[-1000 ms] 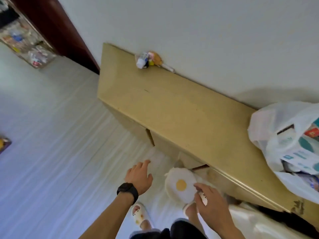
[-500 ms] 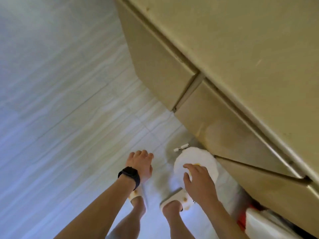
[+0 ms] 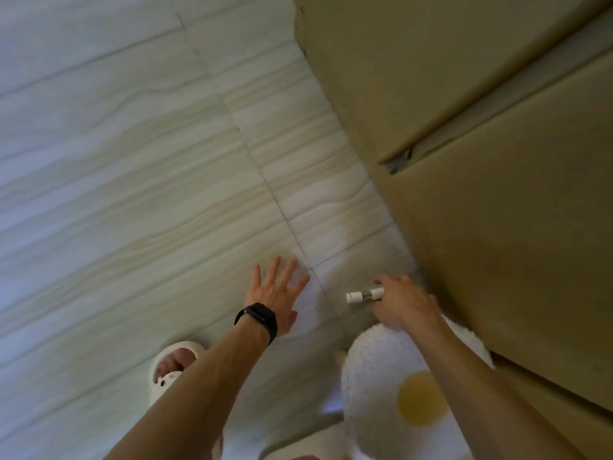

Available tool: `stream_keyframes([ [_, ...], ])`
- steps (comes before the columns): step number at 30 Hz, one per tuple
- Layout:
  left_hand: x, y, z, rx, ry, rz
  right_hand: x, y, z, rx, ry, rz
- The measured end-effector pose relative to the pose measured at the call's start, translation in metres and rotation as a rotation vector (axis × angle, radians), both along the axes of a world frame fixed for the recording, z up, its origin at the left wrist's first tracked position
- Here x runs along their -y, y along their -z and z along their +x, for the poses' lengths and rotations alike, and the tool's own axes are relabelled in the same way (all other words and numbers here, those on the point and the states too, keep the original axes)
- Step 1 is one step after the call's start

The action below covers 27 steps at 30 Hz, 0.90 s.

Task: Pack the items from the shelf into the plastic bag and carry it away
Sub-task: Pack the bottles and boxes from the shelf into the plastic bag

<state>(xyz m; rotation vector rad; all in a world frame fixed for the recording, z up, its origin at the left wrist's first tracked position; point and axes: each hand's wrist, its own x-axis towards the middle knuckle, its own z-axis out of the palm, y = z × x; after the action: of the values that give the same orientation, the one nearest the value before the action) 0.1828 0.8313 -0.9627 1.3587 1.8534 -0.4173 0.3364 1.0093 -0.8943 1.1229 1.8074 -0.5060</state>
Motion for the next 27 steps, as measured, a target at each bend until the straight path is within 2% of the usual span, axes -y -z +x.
stream_keyframes([
  [2,0.012,0.023,-0.001,-0.006,0.003,0.016,-0.007,0.019,-0.009,0.093,0.011,-0.055],
  [6,0.023,0.036,-0.004,0.004,-0.008,0.06,-0.008,0.049,-0.028,0.284,0.163,-0.103],
  [10,0.022,0.036,-0.013,0.014,0.032,0.038,0.009,0.07,-0.033,0.235,0.148,-0.026],
  [14,0.019,0.025,-0.018,0.015,0.064,-0.003,0.02,0.059,-0.03,0.169,0.086,0.028],
  [17,0.015,-0.008,-0.021,0.027,0.074,-0.054,0.019,0.009,-0.037,-0.07,0.207,0.066],
  [21,0.017,-0.101,-0.031,0.063,-0.011,-0.098,0.047,-0.107,-0.04,-0.426,0.524,0.149],
  [23,0.017,-0.163,-0.033,0.088,-0.002,-0.102,0.071,-0.172,-0.03,-0.511,0.765,0.078],
  [27,0.004,-0.308,-0.038,0.136,0.06,-0.059,0.112,-0.308,-0.018,-0.538,1.146,-0.148],
])
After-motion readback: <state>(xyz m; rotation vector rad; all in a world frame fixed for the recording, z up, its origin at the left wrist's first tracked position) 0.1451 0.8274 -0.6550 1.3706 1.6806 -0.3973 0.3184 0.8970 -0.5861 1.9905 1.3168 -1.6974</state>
